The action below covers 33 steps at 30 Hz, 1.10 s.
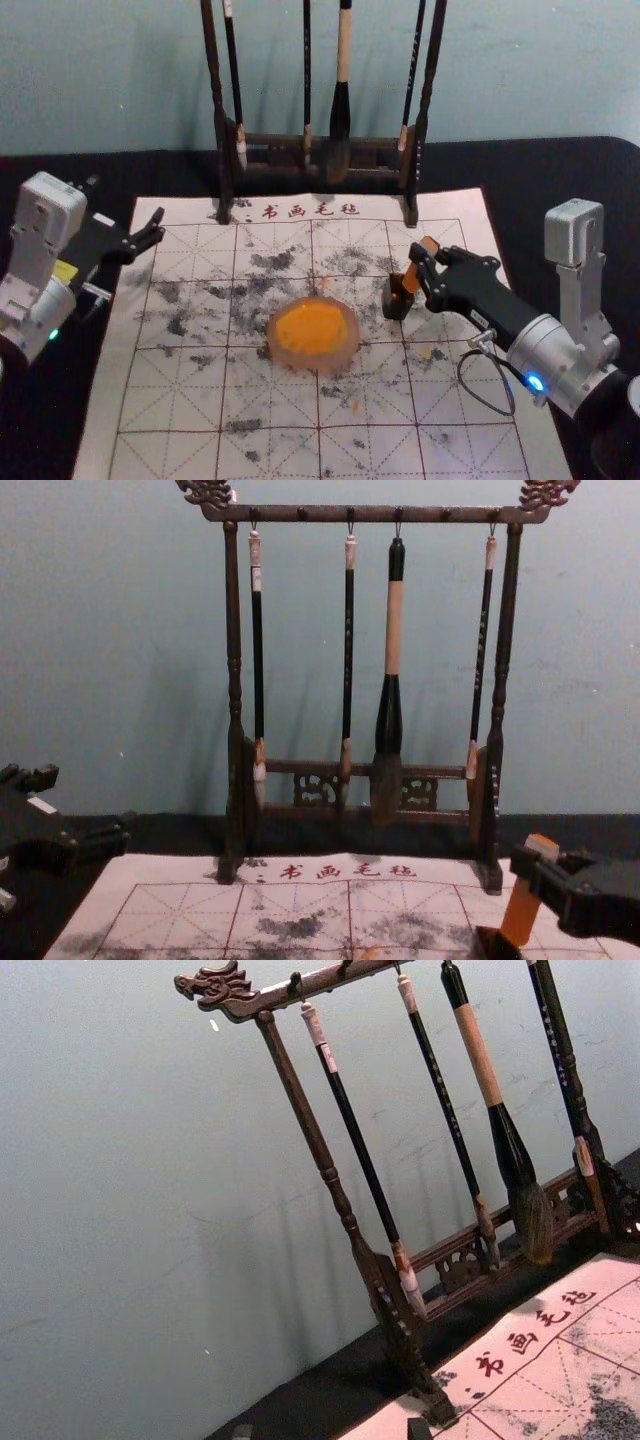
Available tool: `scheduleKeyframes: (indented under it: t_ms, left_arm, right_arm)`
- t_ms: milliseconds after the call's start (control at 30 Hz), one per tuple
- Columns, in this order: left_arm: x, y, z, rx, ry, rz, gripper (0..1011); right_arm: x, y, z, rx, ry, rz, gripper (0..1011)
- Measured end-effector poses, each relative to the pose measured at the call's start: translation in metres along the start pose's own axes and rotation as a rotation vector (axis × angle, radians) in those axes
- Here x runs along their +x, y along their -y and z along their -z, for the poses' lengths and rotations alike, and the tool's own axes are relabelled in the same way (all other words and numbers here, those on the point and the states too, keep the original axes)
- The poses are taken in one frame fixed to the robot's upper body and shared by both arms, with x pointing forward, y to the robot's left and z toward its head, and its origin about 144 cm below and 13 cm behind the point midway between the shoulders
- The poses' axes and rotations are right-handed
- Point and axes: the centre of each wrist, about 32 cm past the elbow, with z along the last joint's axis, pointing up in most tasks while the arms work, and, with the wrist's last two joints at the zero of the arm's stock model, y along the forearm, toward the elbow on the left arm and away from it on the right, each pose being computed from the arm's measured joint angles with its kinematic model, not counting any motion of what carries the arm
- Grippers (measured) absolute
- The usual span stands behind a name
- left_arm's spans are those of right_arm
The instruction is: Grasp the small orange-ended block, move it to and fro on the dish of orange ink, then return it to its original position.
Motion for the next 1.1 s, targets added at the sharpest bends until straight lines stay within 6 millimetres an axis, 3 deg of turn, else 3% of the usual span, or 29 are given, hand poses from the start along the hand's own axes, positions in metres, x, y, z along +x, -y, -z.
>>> scheduleKeyframes:
  t_ms: [1100]
  left_arm:
    - [0.0,0.0,0.0,0.0,0.0,0.0,1001]
  right_arm:
    - [-0.005,-0.007,0.012,-0.044,-0.002,0.007,135]
